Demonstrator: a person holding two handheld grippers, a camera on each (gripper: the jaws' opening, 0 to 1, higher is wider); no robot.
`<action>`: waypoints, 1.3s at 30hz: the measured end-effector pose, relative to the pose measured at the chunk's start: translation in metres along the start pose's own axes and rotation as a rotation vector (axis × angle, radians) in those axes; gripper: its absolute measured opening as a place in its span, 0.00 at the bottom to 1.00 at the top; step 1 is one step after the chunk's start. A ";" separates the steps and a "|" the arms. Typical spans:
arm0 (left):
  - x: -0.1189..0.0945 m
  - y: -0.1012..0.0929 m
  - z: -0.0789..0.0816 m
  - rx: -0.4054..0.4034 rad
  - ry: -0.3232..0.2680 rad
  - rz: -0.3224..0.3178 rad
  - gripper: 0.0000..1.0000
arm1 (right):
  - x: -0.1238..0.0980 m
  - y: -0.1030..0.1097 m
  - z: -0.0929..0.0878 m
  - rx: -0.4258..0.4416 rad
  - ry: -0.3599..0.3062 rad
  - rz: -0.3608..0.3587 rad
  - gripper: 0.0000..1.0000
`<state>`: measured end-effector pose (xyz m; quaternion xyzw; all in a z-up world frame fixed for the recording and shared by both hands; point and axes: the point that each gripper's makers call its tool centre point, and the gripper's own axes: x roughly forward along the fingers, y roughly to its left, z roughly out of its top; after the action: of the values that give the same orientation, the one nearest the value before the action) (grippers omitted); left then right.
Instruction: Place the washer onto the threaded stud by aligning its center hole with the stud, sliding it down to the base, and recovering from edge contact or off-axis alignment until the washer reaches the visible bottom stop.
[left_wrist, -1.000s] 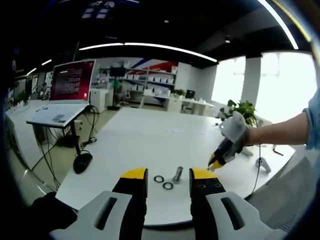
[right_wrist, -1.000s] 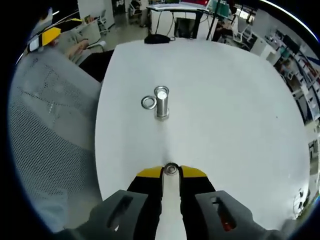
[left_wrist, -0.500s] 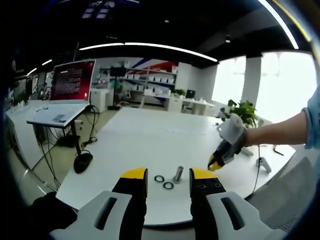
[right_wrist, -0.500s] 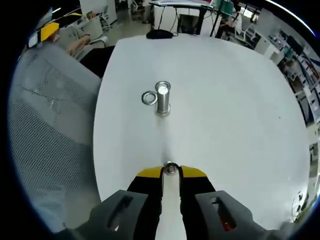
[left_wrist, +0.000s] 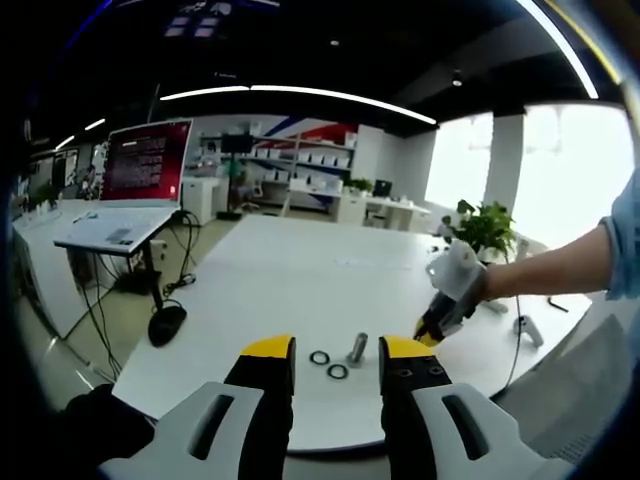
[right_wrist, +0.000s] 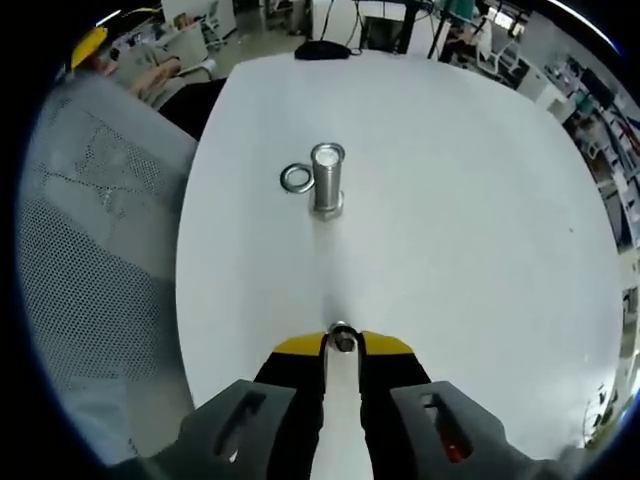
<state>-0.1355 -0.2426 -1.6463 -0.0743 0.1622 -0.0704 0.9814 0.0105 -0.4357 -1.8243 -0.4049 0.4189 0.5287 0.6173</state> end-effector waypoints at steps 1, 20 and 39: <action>0.000 0.000 0.000 0.000 0.001 0.001 0.31 | 0.002 0.000 -0.001 0.000 0.003 0.002 0.12; 0.000 0.001 -0.001 0.000 0.007 0.006 0.31 | 0.020 -0.002 -0.006 -0.040 0.046 0.008 0.13; 0.000 0.002 -0.002 0.002 0.013 0.007 0.30 | 0.002 -0.018 -0.040 -0.038 0.028 -0.009 0.27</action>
<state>-0.1354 -0.2414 -1.6483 -0.0725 0.1686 -0.0677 0.9807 0.0250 -0.4753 -1.8381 -0.4257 0.4157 0.5280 0.6060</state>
